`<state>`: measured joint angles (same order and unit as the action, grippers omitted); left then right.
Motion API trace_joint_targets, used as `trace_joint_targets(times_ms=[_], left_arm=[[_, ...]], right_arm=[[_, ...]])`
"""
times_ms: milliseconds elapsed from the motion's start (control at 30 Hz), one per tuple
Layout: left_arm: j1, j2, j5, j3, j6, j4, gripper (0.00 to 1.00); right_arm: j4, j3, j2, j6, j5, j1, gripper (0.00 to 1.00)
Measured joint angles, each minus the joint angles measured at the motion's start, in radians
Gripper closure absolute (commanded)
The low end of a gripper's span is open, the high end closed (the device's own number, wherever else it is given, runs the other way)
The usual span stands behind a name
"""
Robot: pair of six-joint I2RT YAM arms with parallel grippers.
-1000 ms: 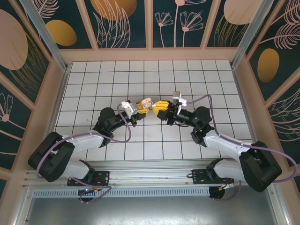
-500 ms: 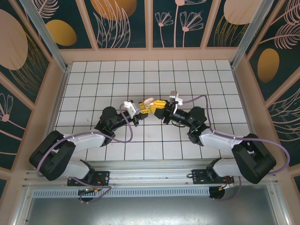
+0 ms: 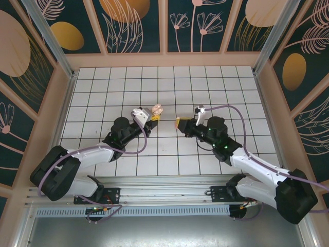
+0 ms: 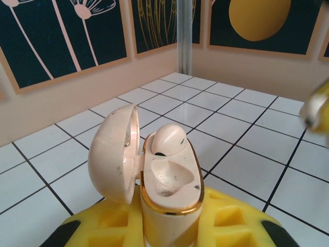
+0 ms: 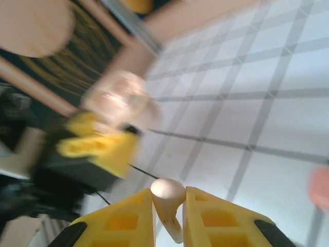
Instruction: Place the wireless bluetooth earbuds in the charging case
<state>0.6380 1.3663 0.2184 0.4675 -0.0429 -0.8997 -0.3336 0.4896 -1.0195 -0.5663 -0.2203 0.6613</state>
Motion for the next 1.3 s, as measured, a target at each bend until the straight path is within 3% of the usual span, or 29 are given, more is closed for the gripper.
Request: trace_joint_targets(times_ms=[200, 400, 933, 1300], left_arm=[[0.000, -0.005, -0.008, -0.007, 0.006, 0.016, 0.90], [0.000, -0.005, -0.015, -0.007, 0.007, 0.026, 0.89], [0.000, -0.005, -0.026, -0.006, 0.007, 0.058, 0.89], [0.000, -0.007, -0.045, -0.006, 0.006, 0.075, 0.89]], right_arm=[[0.344, 0.027, -0.044, -0.098, 0.123, -0.020, 0.82], [0.499, 0.035, -0.143, -0.137, 0.169, -0.021, 0.81], [0.572, 0.053, -0.297, -0.154, 0.179, -0.021, 0.80], [0.665, 0.143, -0.354, -0.142, 0.179, -0.021, 0.65]])
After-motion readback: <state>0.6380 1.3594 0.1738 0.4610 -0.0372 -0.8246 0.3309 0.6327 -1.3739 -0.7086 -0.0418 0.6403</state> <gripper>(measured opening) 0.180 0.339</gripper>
